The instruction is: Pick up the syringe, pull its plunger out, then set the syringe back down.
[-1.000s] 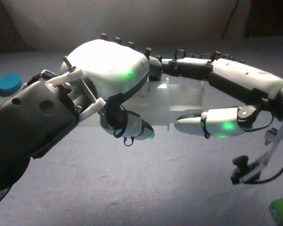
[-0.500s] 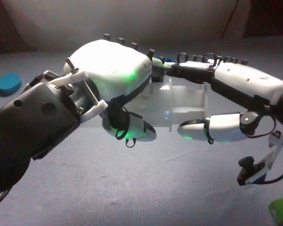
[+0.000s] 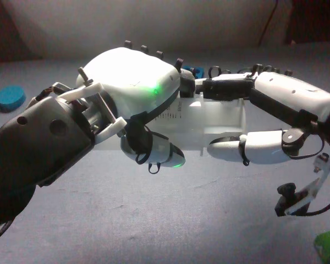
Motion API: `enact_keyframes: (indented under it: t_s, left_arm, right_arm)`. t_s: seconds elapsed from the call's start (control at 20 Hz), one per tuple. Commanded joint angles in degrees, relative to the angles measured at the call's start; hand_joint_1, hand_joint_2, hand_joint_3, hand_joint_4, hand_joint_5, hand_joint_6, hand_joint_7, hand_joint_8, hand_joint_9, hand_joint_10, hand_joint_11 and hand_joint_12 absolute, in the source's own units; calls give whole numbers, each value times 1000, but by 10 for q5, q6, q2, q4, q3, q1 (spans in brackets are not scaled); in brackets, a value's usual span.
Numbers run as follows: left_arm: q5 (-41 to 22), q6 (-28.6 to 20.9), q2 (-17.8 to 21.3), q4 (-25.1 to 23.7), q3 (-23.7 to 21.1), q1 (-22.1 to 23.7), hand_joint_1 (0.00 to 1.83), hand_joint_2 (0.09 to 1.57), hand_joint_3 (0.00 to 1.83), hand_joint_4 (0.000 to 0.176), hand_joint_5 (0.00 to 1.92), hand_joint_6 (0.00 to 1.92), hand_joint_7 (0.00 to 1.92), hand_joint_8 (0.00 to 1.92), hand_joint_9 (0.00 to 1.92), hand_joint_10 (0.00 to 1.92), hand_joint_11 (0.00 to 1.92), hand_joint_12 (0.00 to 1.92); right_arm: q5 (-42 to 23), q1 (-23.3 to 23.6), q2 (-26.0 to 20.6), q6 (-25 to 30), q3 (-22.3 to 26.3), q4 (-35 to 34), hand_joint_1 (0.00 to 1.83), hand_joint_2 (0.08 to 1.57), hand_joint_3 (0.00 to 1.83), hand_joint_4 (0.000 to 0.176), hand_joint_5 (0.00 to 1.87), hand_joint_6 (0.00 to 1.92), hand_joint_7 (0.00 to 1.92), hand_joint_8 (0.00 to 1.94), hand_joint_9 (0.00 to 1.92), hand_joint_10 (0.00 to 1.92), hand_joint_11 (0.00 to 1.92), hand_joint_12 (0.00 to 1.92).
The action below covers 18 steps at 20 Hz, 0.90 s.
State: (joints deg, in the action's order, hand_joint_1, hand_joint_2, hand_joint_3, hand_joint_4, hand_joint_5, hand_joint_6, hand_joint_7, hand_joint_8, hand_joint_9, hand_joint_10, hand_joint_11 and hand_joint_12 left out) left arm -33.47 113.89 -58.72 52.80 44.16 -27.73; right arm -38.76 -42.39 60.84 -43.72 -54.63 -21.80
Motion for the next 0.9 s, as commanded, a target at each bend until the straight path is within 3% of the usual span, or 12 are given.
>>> enact_keyframes:
  t_s: [0.0, 0.05, 0.1, 0.15, 0.2, 0.25, 0.35, 0.4, 0.45, 0.75, 0.8, 0.85]
  left_arm:
    - [-51, 3, 3, -36, 0, 13, 1385, 1110, 0, 0, 875, 872, 987, 1040, 1001, 1209, 944, 1125]
    - [-51, 3, 3, -37, 0, 14, 1384, 1110, 0, 0, 877, 871, 987, 1040, 999, 1211, 942, 1131]
    - [-51, 3, 3, -37, 0, 15, 1385, 1107, 0, 0, 889, 856, 988, 1035, 1010, 1199, 953, 1133]
    - [-51, 4, 3, -37, 0, 15, 1376, 1130, 2, 0, 848, 932, 932, 1103, 946, 1255, 950, 1134]
    - [-51, 6, 3, -37, -1, 15, 1373, 1139, 0, 0, 836, 960, 919, 1127, 917, 1282, 937, 1141]
    - [-51, 8, 3, -37, -1, 15, 1373, 1141, 0, 0, 837, 964, 915, 1132, 910, 1289, 933, 1143]
    - [-50, 9, 3, -37, -2, 15, 1383, 1118, 0, 0, 875, 870, 975, 1055, 987, 1236, 953, 1152]
    - [-50, 9, 3, -37, -2, 14, 1386, 1107, 0, 0, 891, 839, 991, 1033, 1008, 1215, 962, 1144]
    - [-50, 10, 3, -37, -2, 14, 1385, 1108, 0, 0, 885, 841, 990, 1038, 1009, 1216, 981, 1142]
    - [-50, 12, 5, -37, -2, 17, 1386, 1110, 0, 0, 896, 816, 966, 1083, 1015, 1208, 1006, 1137]
    - [-50, 12, 5, -37, -2, 18, 1385, 1112, 1, 0, 873, 839, 967, 1081, 1019, 1206, 1016, 1112]
    - [-50, 12, 5, -37, -2, 19, 1379, 1134, 3, 0, 808, 925, 935, 1134, 979, 1266, 978, 1132]
  right_arm:
    - [-60, 6, -2, -11, -5, 5, 1087, 1118, 1, 0, 699, 22, 755, 14, 743, 39, 379, 1018]
    - [-65, 6, -2, -16, -5, 5, 1104, 1125, 0, 0, 776, 21, 835, 15, 842, 48, 466, 1037]
    - [-70, 6, -2, -22, -5, 5, 1126, 1184, 0, 0, 824, 953, 932, 15, 955, 69, 593, 1048]
    - [-75, 6, -2, -24, -5, 5, 1177, 1176, 4, 0, 785, 1190, 934, 894, 1008, 82, 644, 1079]
    - [-78, 7, -3, -26, -5, 5, 1318, 1176, 3, 0, 752, 1208, 844, 1102, 904, 1080, 694, 1126]
    - [-81, 8, -4, -26, -5, 5, 1443, 1171, 0, 0, 735, 1129, 800, 1138, 849, 1211, 803, 1538]
    - [-87, 8, -6, -30, -6, 5, 1481, 1133, 0, 0, 807, 932, 908, 1018, 935, 1122, 827, 1649]
    - [-89, 8, -7, -31, -6, 5, 1396, 1127, 2, 0, 828, 956, 953, 1016, 962, 1215, 881, 1360]
    - [-93, 8, -9, -35, -5, 5, 1288, 1109, 0, 0, 918, 904, 1069, 990, 1060, 960, 969, 1257]
    - [-129, 6, -27, -69, -2, 40, 1260, 1095, 1, 0, 980, 835, 1090, 1003, 1139, 800, 972, 1164]
    - [-132, 6, -29, -70, 1, 40, 1355, 1107, 10, 0, 904, 868, 989, 1012, 1025, 1138, 958, 1165]
    - [-136, 5, -38, -73, 6, 40, 1372, 1119, 0, 0, 876, 902, 960, 1026, 994, 1218, 952, 1181]
